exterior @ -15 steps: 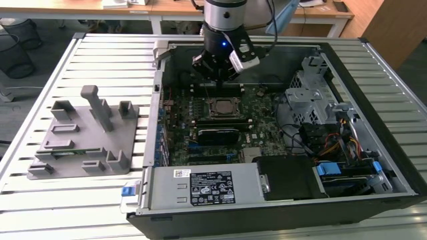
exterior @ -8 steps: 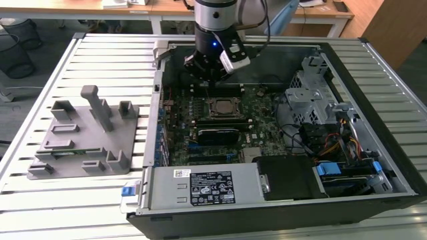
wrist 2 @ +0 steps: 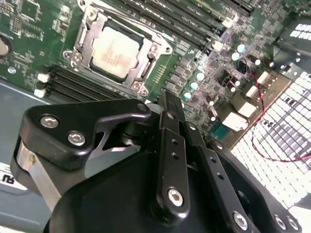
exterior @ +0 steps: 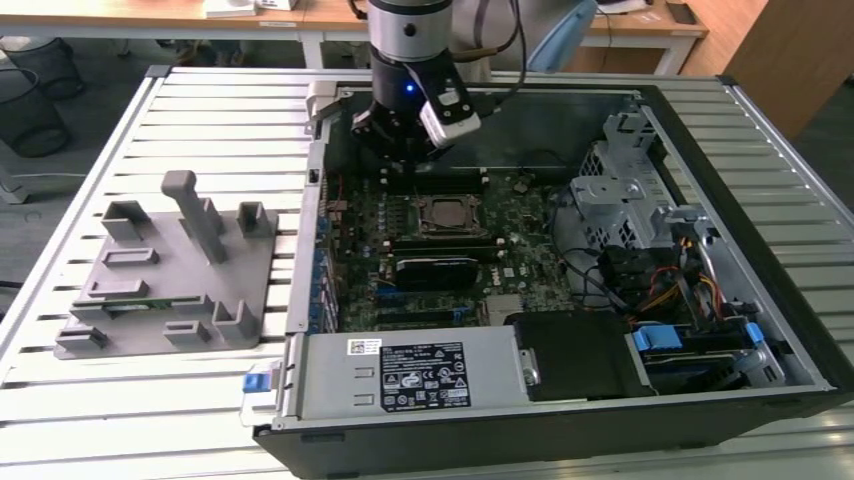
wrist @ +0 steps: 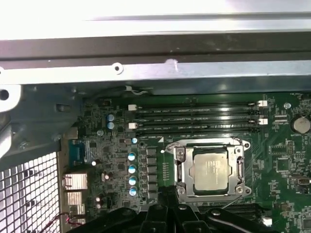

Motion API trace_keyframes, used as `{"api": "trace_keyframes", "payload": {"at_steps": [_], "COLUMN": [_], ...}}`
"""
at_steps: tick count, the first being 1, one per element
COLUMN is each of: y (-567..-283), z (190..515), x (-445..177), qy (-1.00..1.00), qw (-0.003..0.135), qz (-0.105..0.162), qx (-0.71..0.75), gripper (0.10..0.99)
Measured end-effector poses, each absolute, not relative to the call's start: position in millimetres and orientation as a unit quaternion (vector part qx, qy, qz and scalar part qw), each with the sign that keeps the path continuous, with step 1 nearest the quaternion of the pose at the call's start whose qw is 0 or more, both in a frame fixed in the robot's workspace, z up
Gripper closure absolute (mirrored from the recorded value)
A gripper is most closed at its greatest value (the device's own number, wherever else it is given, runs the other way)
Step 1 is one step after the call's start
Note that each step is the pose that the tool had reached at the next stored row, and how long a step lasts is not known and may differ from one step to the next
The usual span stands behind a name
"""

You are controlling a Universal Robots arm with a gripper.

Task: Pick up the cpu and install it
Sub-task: 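Install the first cpu locking lever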

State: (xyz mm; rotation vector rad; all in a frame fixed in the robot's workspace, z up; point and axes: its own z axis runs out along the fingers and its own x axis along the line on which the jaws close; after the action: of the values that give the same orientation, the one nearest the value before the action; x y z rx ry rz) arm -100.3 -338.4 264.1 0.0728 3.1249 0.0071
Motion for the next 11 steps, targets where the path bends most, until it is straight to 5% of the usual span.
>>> {"api": "trace_keyframes", "payload": {"at_steps": [11], "y": [-328.7], "z": [262.8], "x": [-107.1], "qy": [1.000], "qw": [0.008], "qz": [0.002], "qx": [0.023], "gripper": [0.980]}}
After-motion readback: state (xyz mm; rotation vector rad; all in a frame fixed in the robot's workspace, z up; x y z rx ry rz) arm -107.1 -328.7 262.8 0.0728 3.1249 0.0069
